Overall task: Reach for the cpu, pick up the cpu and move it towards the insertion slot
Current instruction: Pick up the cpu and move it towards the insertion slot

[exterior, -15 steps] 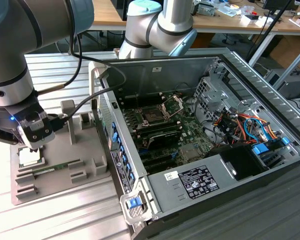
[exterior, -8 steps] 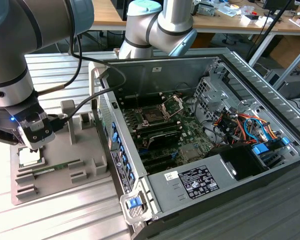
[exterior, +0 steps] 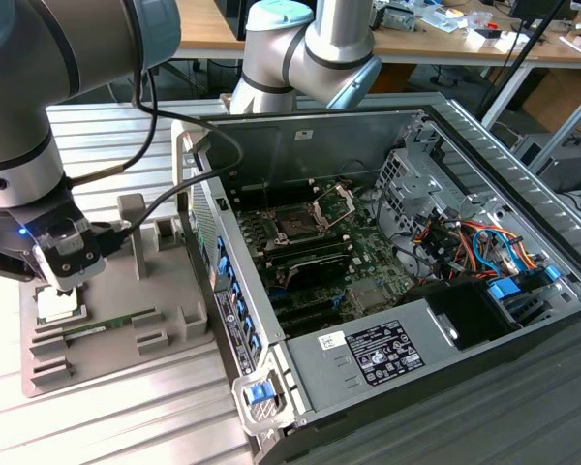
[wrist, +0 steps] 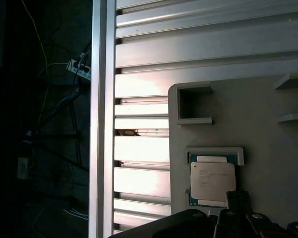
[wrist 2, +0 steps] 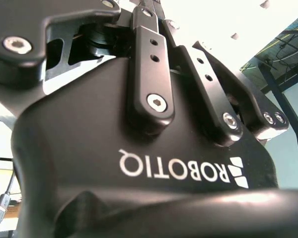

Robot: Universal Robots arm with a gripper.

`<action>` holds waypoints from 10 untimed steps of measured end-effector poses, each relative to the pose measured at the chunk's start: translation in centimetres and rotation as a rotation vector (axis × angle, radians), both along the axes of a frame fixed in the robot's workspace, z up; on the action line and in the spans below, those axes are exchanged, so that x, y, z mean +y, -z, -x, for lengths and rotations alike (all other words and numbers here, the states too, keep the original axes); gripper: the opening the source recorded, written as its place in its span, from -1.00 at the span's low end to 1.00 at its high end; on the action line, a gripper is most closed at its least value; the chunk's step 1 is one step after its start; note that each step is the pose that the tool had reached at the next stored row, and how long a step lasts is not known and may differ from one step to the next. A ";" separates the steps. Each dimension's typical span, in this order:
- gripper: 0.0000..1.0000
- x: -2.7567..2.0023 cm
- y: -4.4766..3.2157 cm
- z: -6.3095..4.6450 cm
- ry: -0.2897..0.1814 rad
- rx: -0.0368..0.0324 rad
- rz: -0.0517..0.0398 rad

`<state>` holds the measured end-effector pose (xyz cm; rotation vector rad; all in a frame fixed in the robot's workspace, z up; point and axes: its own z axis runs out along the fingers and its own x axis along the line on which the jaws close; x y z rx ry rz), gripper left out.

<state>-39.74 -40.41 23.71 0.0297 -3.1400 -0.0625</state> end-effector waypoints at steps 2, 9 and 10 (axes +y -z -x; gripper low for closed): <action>-0.79 0.00 0.00 0.2 0.000 0.0001 0.0000; -0.79 -0.01 0.14 0.3 0.000 0.0001 -0.0001; -0.79 -0.01 0.18 0.3 0.000 0.0001 0.0000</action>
